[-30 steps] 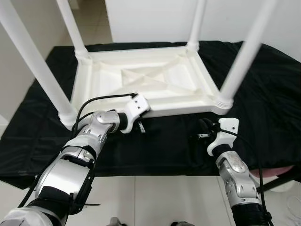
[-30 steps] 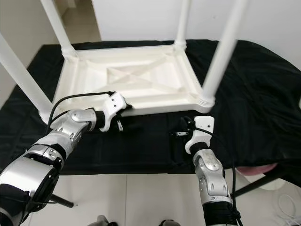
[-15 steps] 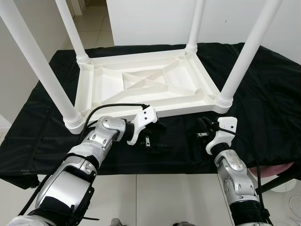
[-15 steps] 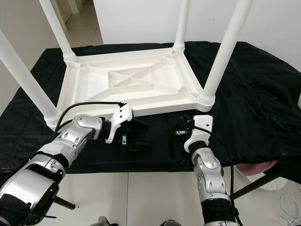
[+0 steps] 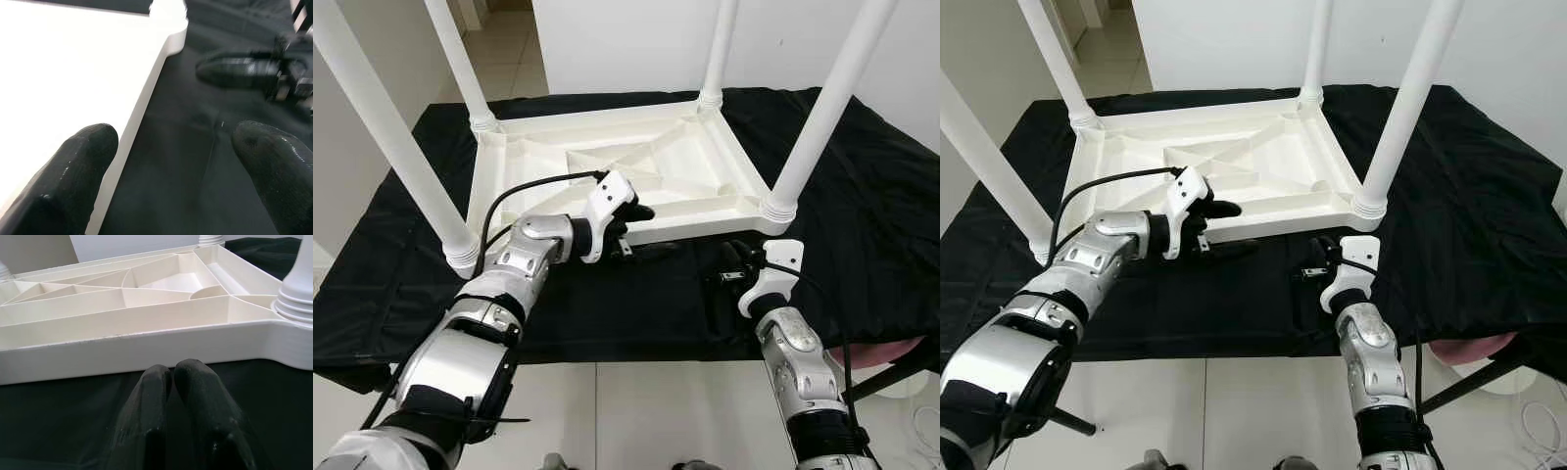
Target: Building children table
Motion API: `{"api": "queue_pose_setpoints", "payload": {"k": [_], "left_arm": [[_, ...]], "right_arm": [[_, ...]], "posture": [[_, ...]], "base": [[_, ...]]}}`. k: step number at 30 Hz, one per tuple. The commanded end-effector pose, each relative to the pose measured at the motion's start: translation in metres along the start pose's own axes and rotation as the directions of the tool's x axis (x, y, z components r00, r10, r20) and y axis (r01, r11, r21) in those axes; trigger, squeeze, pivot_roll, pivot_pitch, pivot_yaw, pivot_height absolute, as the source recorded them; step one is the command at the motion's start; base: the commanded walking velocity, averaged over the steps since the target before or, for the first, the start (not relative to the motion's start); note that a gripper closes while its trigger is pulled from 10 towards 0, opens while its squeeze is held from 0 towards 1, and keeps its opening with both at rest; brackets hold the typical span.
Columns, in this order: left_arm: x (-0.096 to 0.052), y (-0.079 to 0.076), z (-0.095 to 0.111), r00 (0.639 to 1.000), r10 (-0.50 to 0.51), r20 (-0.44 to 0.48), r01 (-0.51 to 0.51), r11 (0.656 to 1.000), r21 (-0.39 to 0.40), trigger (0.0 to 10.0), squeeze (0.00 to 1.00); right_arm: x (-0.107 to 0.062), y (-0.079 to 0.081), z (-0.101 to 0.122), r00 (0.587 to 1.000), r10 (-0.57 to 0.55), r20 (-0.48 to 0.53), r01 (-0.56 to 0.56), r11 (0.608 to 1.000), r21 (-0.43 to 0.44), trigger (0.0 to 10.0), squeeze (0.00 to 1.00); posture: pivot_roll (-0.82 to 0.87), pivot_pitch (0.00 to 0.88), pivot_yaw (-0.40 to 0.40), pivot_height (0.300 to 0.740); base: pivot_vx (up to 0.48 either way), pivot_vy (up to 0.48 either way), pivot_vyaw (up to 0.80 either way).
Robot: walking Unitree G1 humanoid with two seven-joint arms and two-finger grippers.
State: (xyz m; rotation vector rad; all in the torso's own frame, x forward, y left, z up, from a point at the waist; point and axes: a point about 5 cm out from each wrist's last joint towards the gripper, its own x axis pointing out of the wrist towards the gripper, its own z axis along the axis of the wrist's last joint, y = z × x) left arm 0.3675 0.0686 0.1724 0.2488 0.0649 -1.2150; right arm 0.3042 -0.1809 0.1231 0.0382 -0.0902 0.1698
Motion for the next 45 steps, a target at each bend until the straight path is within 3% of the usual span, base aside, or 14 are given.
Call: {"api": "queue_pose_setpoints", "payload": {"k": [1,2,3,4,8,17,20,22,27,34,42,45], "left_arm": [[-0.003,0.005,-0.01,0.994,0.091,-0.067,-0.092,0.996,-0.001,10.0,0.0],[-0.003,0.005,-0.01,0.994,0.091,-0.067,-0.092,0.996,-0.001,10.0,0.0],[-0.009,0.011,-0.022,0.972,0.188,-0.139,-0.191,0.982,-0.002,10.0,0.0],[-0.011,0.013,-0.027,0.961,0.225,-0.162,-0.229,0.973,-0.005,10.0,0.0],[-0.018,0.018,-0.036,0.929,0.303,-0.214,-0.313,0.95,-0.013,10.0,0.0],[-0.023,0.019,-0.045,0.904,0.325,-0.278,-0.335,0.942,0.011,10.0,0.0],[-0.018,0.01,-0.048,0.932,0.217,-0.29,-0.224,0.974,0.009,10.0,0.0],[-0.017,0.009,-0.048,0.936,0.2,-0.29,-0.206,0.978,0.009,10.0,0.0],[-0.014,-0.011,-0.057,0.951,-0.037,-0.308,0.04,0.999,0.004,10.0,0.0],[-0.013,-0.029,-0.061,0.918,-0.246,-0.312,0.251,0.968,-0.026,10.0,0.0],[-0.01,-0.038,-0.057,0.899,-0.333,-0.283,0.339,0.94,-0.031,10.0,0.0],[-0.006,-0.058,-0.052,0.878,-0.425,-0.223,0.428,0.903,-0.037,10.0,0.0]], "right_arm": [[0.001,0.001,-0.001,1.0,0.005,0.002,-0.005,1.0,-0.003,10.0,0.0],[0.001,0.001,-0.001,1.0,0.005,0.002,-0.005,1.0,-0.003,10.0,0.0],[0.001,0.002,-0.001,1.0,0.008,0.002,-0.008,1.0,-0.002,10.0,0.0],[0.0,0.003,-0.001,1.0,0.008,0.002,-0.008,1.0,-0.001,10.0,0.0],[-0.001,0.002,-0.002,1.0,0.006,0.0,-0.006,1.0,-0.001,10.0,0.0],[-0.005,-0.001,-0.003,1.0,0.0,-0.007,-0.001,1.0,-0.007,10.0,0.0],[-0.006,-0.002,-0.003,1.0,-0.004,-0.007,0.004,1.0,-0.011,10.0,0.0],[-0.006,-0.003,-0.003,1.0,-0.005,-0.007,0.005,1.0,-0.012,10.0,0.0],[-0.005,-0.004,-0.002,1.0,-0.008,-0.003,0.008,1.0,-0.016,10.0,0.0],[-0.004,-0.004,-0.001,1.0,-0.008,0.002,0.008,1.0,-0.018,10.0,0.0],[-0.001,-0.003,-0.002,1.0,-0.01,0.005,0.01,1.0,-0.016,10.0,0.0],[0.002,-0.003,0.0,1.0,-0.017,0.016,0.017,1.0,-0.012,10.0,0.0]], "posture": [[-0.12,0.016,0.074,0.74],[-0.12,0.016,0.074,0.74],[-0.13,0.021,0.072,0.74],[-0.13,0.021,0.072,0.74],[-0.13,0.03,0.072,0.74],[-0.14,0.04,0.072,0.74],[-0.14,0.044,0.078,0.74],[-0.14,0.044,0.078,0.74],[-0.14,0.04,0.082,0.74],[-0.14,0.026,0.089,0.74],[-0.13,0.011,0.098,0.74],[-0.13,0.002,0.105,0.74]], "base": [[0.0,0.0,0.0],[0.0,0.0,0.0],[0.0,0.0,0.0],[0.0,0.0,0.0],[0.0,0.0,0.0],[0.0,0.0,0.0],[0.0,0.0,0.0],[0.0,0.0,0.0],[0.0,0.0,0.0],[0.0,0.0,0.0],[0.0,0.0,0.0],[0.0,0.0,0.0]]}}
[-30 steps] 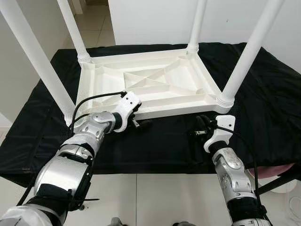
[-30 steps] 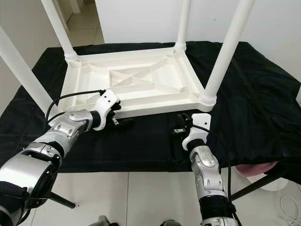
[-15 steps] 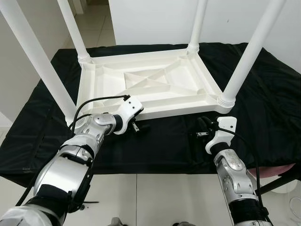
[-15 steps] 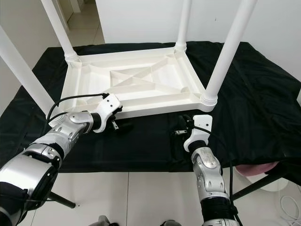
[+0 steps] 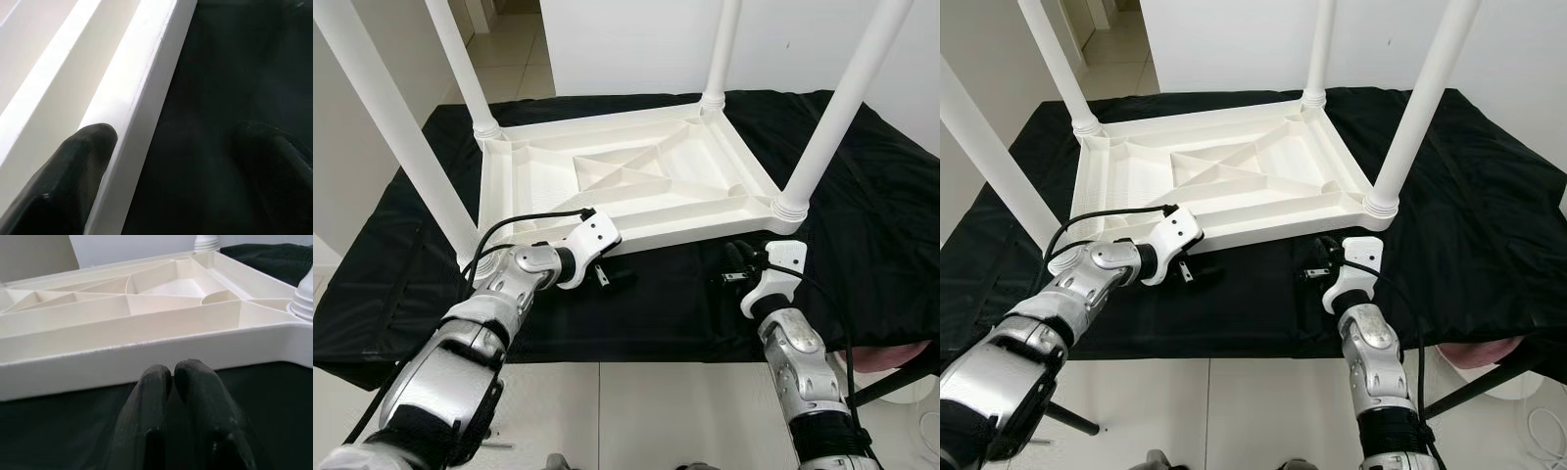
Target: Building children table
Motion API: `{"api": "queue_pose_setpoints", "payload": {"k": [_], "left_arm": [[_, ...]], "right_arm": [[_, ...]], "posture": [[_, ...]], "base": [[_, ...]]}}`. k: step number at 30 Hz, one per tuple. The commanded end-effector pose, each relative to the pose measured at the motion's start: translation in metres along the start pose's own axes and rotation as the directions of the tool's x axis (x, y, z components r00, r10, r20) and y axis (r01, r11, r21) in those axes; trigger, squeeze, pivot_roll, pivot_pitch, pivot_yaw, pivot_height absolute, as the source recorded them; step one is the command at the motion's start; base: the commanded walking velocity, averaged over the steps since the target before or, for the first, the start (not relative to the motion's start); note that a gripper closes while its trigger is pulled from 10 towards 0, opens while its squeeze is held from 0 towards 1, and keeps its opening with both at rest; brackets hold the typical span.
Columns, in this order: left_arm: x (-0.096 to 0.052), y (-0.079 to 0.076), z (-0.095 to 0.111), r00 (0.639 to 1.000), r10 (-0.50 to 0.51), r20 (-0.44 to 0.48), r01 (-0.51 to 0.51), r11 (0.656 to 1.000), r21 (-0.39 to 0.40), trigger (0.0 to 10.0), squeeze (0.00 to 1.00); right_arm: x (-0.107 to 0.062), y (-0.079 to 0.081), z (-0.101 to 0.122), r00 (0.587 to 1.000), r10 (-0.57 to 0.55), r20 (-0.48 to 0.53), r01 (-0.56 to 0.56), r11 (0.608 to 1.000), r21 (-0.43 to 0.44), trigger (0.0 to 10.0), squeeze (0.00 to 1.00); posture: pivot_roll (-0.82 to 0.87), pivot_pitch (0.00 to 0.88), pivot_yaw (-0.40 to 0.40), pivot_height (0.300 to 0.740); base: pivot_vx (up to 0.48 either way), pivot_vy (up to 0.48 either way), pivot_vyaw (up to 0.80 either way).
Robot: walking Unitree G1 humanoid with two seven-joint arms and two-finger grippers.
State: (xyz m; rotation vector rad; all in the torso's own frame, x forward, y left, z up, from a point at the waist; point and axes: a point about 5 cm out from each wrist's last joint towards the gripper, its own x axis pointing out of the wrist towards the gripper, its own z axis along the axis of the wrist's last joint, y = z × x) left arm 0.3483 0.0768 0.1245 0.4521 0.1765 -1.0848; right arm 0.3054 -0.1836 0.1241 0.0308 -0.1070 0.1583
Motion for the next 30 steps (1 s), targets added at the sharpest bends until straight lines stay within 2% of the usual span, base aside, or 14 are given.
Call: {"api": "queue_pose_setpoints", "payload": {"k": [1,9,10,12,13,17,19,20,22,24,26,28,29,30], "left_arm": [[-0.004,-0.042,0.001,0.837,-0.547,0.02,0.547,0.837,-0.005,10.0,0.0],[-0.007,-0.051,0.014,0.818,-0.569,0.079,0.571,0.821,-0.002,10.0,0.0],[-0.007,-0.051,0.019,0.821,-0.562,0.1,0.564,0.825,0.001,10.0,0.0],[-0.006,-0.045,0.031,0.849,-0.504,0.156,0.511,0.86,-0.005,10.0,0.0],[-0.006,-0.045,0.031,0.849,-0.504,0.156,0.511,0.86,-0.005,10.0,0.0],[0.0,-0.033,0.042,0.918,-0.325,0.227,0.343,0.938,-0.044,10.0,0.0],[-0.001,-0.033,0.045,0.924,-0.299,0.237,0.32,0.946,-0.056,10.0,0.0],[-0.001,-0.031,0.049,0.931,-0.25,0.265,0.279,0.957,-0.08,10.0,0.0],[-0.001,-0.03,0.052,0.934,-0.214,0.285,0.251,0.963,-0.102,10.0,0.0],[-0.004,-0.027,0.062,0.932,-0.126,0.34,0.186,0.971,-0.151,10.0,0.0],[-0.004,-0.027,0.062,0.932,-0.126,0.34,0.186,0.971,-0.151,10.0,0.0],[-0.007,-0.027,0.072,0.912,-0.007,0.411,0.109,0.968,-0.224,10.0,0.0],[-0.007,-0.027,0.072,0.912,-0.007,0.411,0.109,0.968,-0.224,10.0,0.0],[-0.009,-0.027,0.075,0.899,0.05,0.434,0.073,0.962,-0.263,10.0,0.0]], "right_arm": [[0.002,0.0,-0.001,1.0,-0.009,0.003,0.009,1.0,-0.001,10.0,0.0],[0.005,0.002,-0.002,1.0,-0.01,0.006,0.01,1.0,0.004,10.0,0.0],[0.005,0.002,-0.002,1.0,-0.01,0.005,0.01,1.0,0.005,10.0,0.0],[0.007,0.004,-0.003,1.0,-0.006,0.004,0.006,1.0,0.006,10.0,0.0],[0.007,0.004,-0.003,1.0,-0.006,0.004,0.006,1.0,0.006,10.0,0.0],[0.008,0.005,-0.003,1.0,-0.001,0.005,0.0,1.0,0.007,10.0,0.0],[0.009,0.005,-0.004,1.0,0.0,0.006,0.0,1.0,0.008,10.0,0.0],[0.009,0.006,-0.004,1.0,0.0,0.007,-0.001,1.0,0.008,10.0,0.0],[0.009,0.006,-0.004,1.0,0.001,0.007,-0.001,1.0,0.008,10.0,0.0],[0.01,0.007,-0.004,1.0,0.003,0.006,-0.003,1.0,0.008,10.0,0.0],[0.01,0.007,-0.004,1.0,0.003,0.006,-0.003,1.0,0.008,10.0,0.0],[0.012,0.01,-0.005,1.0,0.016,0.003,-0.016,1.0,0.01,10.0,0.0],[0.012,0.01,-0.005,1.0,0.016,0.003,-0.016,1.0,0.01,10.0,0.0],[0.014,0.012,-0.005,1.0,0.023,0.002,-0.023,1.0,0.011,10.0,0.0]], "posture": [[-0.12,0.0,0.108,0.74],[-0.12,0.0,0.11,0.74],[-0.12,0.0,0.11,0.74],[-0.1,0.0,0.109,0.74],[-0.1,0.0,0.109,0.74],[-0.09,0.0,0.098,0.74],[-0.09,0.0,0.098,0.74],[-0.09,0.0,0.096,0.74],[-0.09,0.0,0.092,0.74],[-0.09,0.0,0.084,0.74],[-0.09,0.0,0.084,0.74],[-0.08,0.0,0.065,0.74],[-0.08,0.0,0.065,0.74],[-0.07,0.0,0.055,0.74]], "base": [[0.0,0.0,0.0],[0.0,0.0,0.0],[0.0,0.0,0.0],[0.0,0.0,0.0],[0.0,0.0,0.0],[0.0,0.0,0.0],[0.0,0.0,0.0],[0.0,0.0,0.0],[0.0,0.0,0.0],[0.0,0.0,0.0],[0.0,0.0,0.0],[0.0,0.0,0.0],[0.0,0.0,0.0],[0.0,0.0,0.0]]}}
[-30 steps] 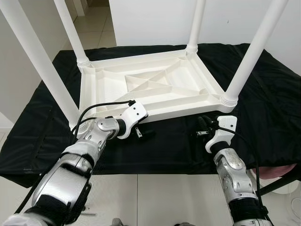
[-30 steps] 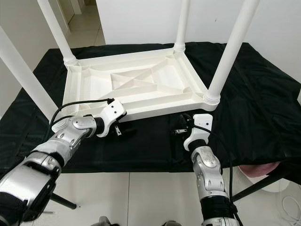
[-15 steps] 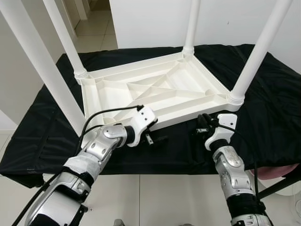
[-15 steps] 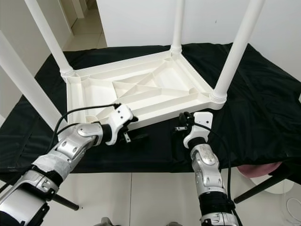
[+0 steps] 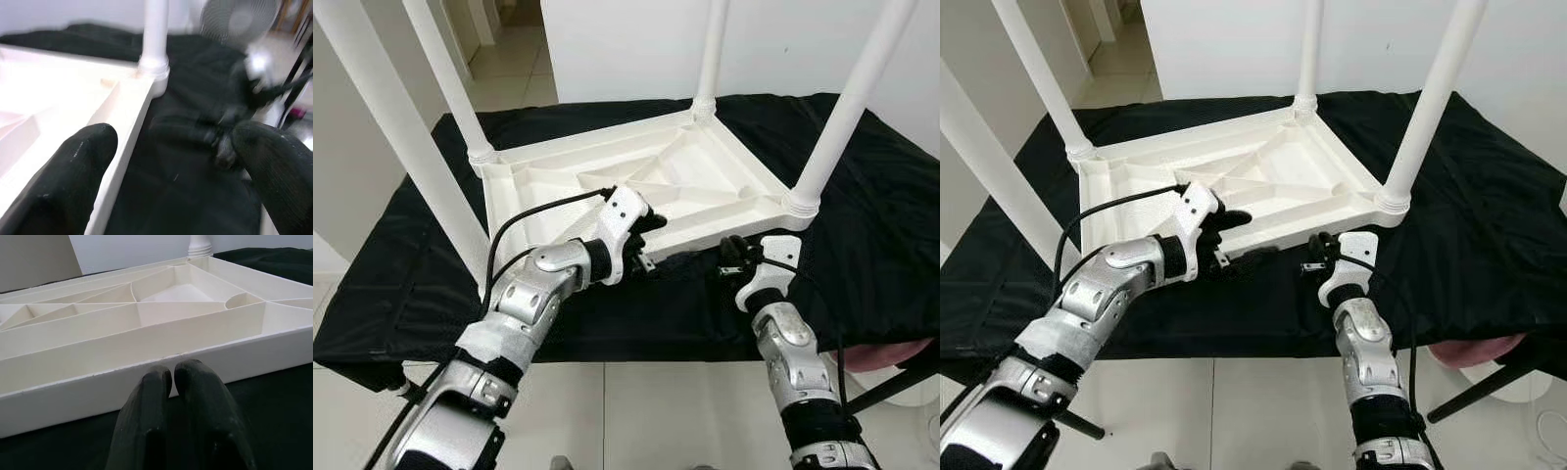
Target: Building children table
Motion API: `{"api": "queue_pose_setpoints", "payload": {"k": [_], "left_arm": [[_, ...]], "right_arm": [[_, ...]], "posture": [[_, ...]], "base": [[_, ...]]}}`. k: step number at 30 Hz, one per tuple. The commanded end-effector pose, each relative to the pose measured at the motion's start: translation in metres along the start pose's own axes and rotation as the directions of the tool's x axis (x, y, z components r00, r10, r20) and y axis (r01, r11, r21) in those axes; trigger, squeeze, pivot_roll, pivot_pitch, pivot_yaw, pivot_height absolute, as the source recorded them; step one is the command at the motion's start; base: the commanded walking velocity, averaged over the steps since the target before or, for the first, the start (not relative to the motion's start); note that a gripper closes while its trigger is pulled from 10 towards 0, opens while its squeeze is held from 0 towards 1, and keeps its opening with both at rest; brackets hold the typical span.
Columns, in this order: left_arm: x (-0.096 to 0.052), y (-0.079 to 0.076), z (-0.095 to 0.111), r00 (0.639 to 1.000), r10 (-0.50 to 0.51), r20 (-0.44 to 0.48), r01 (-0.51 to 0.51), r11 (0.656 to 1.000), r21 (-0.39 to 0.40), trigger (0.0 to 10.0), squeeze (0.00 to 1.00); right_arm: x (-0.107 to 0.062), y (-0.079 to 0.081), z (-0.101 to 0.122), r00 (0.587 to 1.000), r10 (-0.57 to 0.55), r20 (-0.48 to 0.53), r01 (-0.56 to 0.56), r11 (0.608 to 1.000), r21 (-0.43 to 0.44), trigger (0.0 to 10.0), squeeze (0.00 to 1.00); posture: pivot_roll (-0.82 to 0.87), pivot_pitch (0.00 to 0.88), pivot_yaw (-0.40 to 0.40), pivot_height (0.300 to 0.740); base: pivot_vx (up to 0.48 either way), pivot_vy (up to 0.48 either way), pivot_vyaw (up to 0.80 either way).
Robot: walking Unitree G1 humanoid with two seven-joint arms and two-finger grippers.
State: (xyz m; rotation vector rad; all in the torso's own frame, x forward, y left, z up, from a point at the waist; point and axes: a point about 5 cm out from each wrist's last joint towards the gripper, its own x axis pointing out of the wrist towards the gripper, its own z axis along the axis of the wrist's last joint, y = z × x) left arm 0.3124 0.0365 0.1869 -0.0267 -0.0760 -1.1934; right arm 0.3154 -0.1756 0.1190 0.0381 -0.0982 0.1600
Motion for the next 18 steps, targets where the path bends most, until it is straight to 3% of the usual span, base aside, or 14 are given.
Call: {"api": "queue_pose_setpoints", "payload": {"k": [1,6,18], "left_arm": [[-0.003,0.002,0.002,0.994,0.105,0.035,-0.103,0.994,-0.035,10.0,0.0],[-0.004,-0.006,0.005,0.973,0.206,0.108,-0.197,0.976,-0.091,10.0,0.0],[-0.01,-0.003,-0.001,0.945,0.312,0.102,-0.3,0.947,-0.119,10.0,0.0]], "right_arm": [[0.005,0.007,0.001,1.0,0.027,0.01,-0.027,1.0,0.003,10.0,0.0],[0.014,0.016,0.001,0.998,0.056,0.008,-0.056,0.998,-0.003,10.0,0.0],[0.029,0.027,0.006,0.996,0.088,0.025,-0.087,0.996,-0.018,10.0,0.0]], "posture": [[-0.06,0.0,0.045,0.74],[-0.04,0.0,0.018,0.74],[-0.01,0.0,-0.028,0.74]], "base": [[0.0,0.0,0.0],[0.0,0.0,0.0],[0.0,0.0,0.0]]}}
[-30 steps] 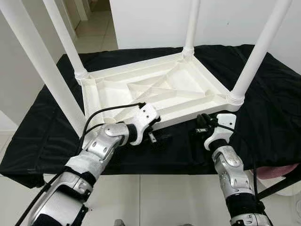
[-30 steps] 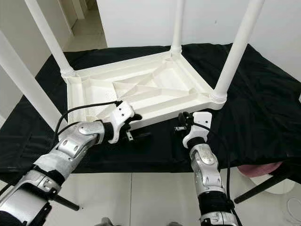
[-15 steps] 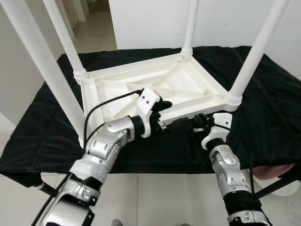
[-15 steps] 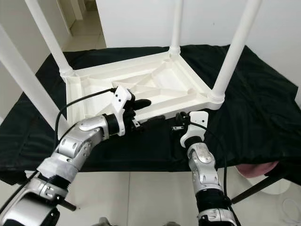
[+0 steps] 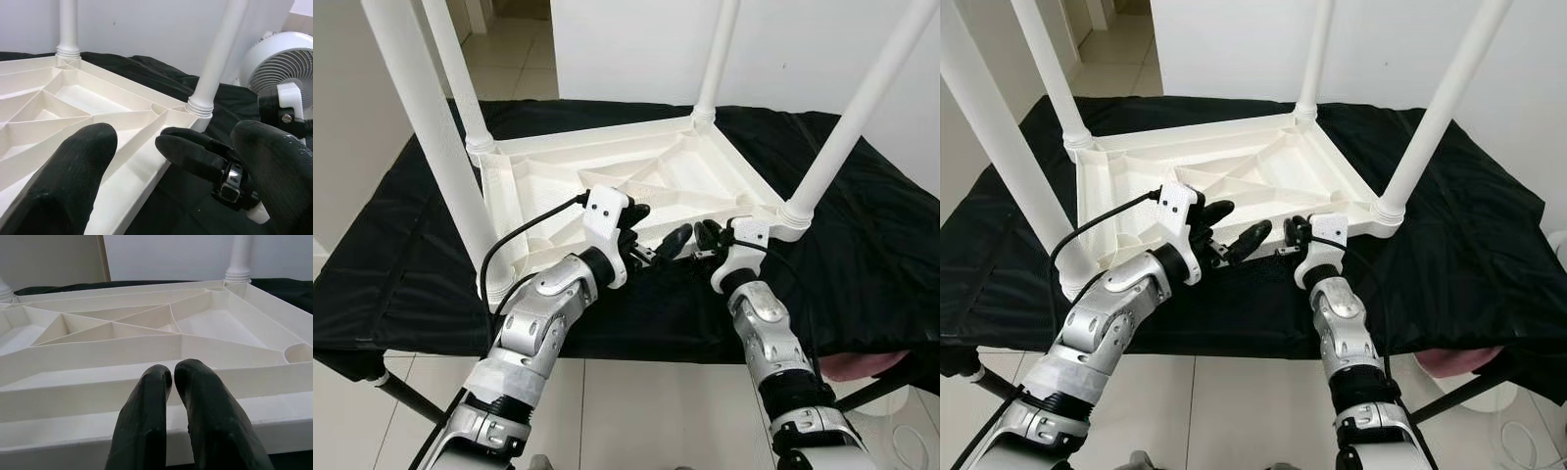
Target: Building children table
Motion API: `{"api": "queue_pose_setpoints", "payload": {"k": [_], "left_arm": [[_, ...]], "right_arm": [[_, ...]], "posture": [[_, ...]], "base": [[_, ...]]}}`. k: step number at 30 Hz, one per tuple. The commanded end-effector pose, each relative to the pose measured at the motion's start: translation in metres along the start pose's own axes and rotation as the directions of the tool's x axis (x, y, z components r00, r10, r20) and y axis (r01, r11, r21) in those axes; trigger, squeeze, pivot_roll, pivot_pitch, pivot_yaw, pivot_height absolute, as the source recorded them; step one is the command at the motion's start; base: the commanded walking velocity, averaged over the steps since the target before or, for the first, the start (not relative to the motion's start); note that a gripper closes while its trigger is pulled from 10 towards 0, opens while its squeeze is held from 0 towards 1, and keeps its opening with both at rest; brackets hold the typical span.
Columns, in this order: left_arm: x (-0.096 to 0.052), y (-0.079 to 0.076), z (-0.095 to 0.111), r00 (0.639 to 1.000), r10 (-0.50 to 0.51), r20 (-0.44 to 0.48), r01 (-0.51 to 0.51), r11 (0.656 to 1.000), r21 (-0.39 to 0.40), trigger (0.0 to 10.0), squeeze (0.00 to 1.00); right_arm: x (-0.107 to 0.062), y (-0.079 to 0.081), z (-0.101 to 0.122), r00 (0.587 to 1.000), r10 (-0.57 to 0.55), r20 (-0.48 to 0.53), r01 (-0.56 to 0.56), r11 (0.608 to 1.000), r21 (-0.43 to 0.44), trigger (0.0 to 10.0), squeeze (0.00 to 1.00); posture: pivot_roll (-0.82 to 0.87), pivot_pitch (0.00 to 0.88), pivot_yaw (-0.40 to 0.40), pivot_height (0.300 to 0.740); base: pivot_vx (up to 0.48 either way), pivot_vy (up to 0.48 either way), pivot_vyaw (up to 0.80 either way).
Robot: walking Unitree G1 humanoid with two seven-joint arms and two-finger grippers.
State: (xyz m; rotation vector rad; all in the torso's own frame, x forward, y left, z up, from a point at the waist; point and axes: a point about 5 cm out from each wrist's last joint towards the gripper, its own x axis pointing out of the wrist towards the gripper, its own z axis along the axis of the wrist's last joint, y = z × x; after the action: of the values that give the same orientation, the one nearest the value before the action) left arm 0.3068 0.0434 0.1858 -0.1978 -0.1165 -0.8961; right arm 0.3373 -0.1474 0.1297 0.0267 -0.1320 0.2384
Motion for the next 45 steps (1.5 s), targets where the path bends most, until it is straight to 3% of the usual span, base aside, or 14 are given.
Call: {"api": "queue_pose_setpoints", "payload": {"k": [1,11,15,18,21,22,24,26,28,40,45], "left_arm": [[-0.006,0.002,-0.002,0.999,0.035,-0.01,-0.035,0.999,0.016,10.0,0.0],[-0.031,-0.002,-0.013,0.99,0.137,-0.021,-0.134,0.987,0.087,10.0,0.0],[-0.053,-0.01,-0.018,0.983,0.184,-0.023,-0.179,0.975,0.133,10.0,0.0],[-0.058,-0.011,-0.017,0.981,0.195,-0.022,-0.189,0.97,0.154,10.0,0.0],[-0.07,-0.01,-0.013,0.971,0.24,-0.009,-0.235,0.958,0.163,10.0,0.0],[-0.08,-0.009,-0.011,0.959,0.284,0.005,-0.281,0.946,0.159,10.0,0.0],[-0.08,-0.009,-0.011,0.959,0.284,0.005,-0.281,0.946,0.159,10.0,0.0],[-0.098,-0.005,-0.005,0.931,0.364,0.031,-0.363,0.916,0.169,10.0,0.0],[-0.103,-0.004,-0.003,0.923,0.384,0.035,-0.384,0.908,0.171,10.0,0.0],[-0.138,-0.012,0.003,0.896,0.445,0.013,-0.435,0.868,0.239,10.0,0.0],[-0.152,-0.012,0.008,0.877,0.48,0.015,-0.471,0.853,0.224,10.0,0.0]], "right_arm": [[0.003,0.0,-0.001,1.0,-0.009,-0.002,0.009,1.0,-0.012,10.0,0.0],[0.001,-0.008,-0.003,0.998,-0.059,0.002,0.059,0.998,-0.02,10.0,0.0],[0.0,-0.009,-0.006,0.997,-0.073,-0.001,0.073,0.997,-0.021,10.0,0.0],[0.001,-0.008,-0.007,0.997,-0.073,-0.003,0.073,0.997,-0.02,10.0,0.0],[0.003,-0.005,-0.008,0.998,-0.065,-0.006,0.065,0.998,-0.019,10.0,0.0],[0.005,-0.003,-0.009,0.998,-0.054,-0.009,0.054,0.998,-0.019,10.0,0.0],[0.005,-0.003,-0.009,0.998,-0.054,-0.009,0.054,0.998,-0.019,10.0,0.0],[0.009,0.0,-0.009,0.999,-0.035,-0.013,0.034,0.999,-0.022,10.0,0.0],[0.01,0.001,-0.009,0.999,-0.028,-0.015,0.028,0.999,-0.023,10.0,0.0],[0.013,0.004,-0.012,1.0,0.006,-0.031,-0.007,0.999,-0.031,10.0,0.0],[0.013,0.006,-0.014,0.999,0.02,-0.036,-0.021,0.999,-0.035,10.0,0.0]], "posture": [[0.0,0.0,-0.032,0.74],[0.0,0.0,-0.027,0.74],[0.02,0.0,-0.03,0.74],[0.02,0.0,-0.031,0.74],[0.04,0.0,-0.041,0.74],[0.05,0.0,-0.049,0.74],[0.05,0.0,-0.049,0.74],[0.07,0.0,-0.058,0.74],[0.08,0.0,-0.065,0.74],[0.12,0.0,-0.094,0.74],[0.13,0.0,-0.101,0.74]], "base": [[0.0,0.0,0.0],[0.0,0.0,0.0],[0.0,0.0,0.0],[0.0,0.0,0.0],[0.0,0.0,0.0],[0.0,0.0,0.0],[0.0,0.0,0.0],[0.0,0.0,0.0],[0.0,0.0,0.0],[0.0,0.0,0.0],[0.0,0.0,0.0]]}}
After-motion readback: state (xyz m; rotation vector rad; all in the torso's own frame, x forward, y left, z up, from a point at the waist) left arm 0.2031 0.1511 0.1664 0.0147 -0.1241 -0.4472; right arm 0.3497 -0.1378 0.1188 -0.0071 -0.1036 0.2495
